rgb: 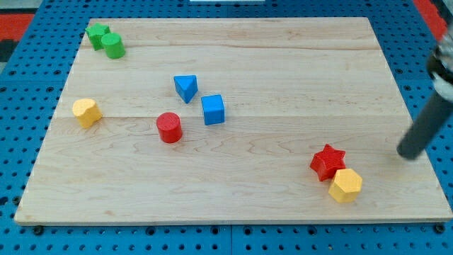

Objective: Move the yellow hexagon to the bottom of the yellow heart

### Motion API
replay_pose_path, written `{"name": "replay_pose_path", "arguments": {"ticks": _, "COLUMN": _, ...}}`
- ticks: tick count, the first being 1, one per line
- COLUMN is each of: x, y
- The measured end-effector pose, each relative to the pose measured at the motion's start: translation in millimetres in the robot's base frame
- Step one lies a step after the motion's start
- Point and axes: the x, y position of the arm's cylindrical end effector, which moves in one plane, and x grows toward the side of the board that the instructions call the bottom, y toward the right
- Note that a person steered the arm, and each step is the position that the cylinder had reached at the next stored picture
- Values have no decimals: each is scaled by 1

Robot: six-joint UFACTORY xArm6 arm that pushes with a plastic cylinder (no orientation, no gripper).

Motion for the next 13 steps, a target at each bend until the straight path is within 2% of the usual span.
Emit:
{"name": "replay_pose_path", "arguments": {"ticks": 1, "x": 31, "y": -46}}
{"name": "replay_pose_path", "arguments": {"ticks": 2, "x": 31, "y": -126}}
{"name": "replay_pose_path", "arguments": {"ticks": 3, "x": 12, "y": -183}}
{"name": "replay_pose_path", "arguments": {"ticks": 4, "x": 30, "y": -117}}
{"name": "replay_pose_path", "arguments": {"ticks": 5, "x": 62, "y": -156}}
{"name": "replay_pose_path", "arguments": {"ticks": 6, "x": 21, "y": -204}}
{"name": "replay_pose_path", "arguments": {"ticks": 7, "x": -26, "y": -222}}
{"name": "replay_pose_path", "arguments": {"ticks": 8, "x": -44, "y": -276}}
{"name": "replay_pose_path", "arguments": {"ticks": 9, "x": -43, "y": -218}}
{"name": "replay_pose_path", "arguments": {"ticks": 10, "x": -13, "y": -221}}
{"name": "replay_pose_path", "arguments": {"ticks": 11, "x": -8, "y": -320}}
{"name": "replay_pose_path", "arguments": {"ticks": 12, "x": -8, "y": -372}}
{"name": "replay_pose_path", "arguments": {"ticks": 13, "x": 10, "y": -319}}
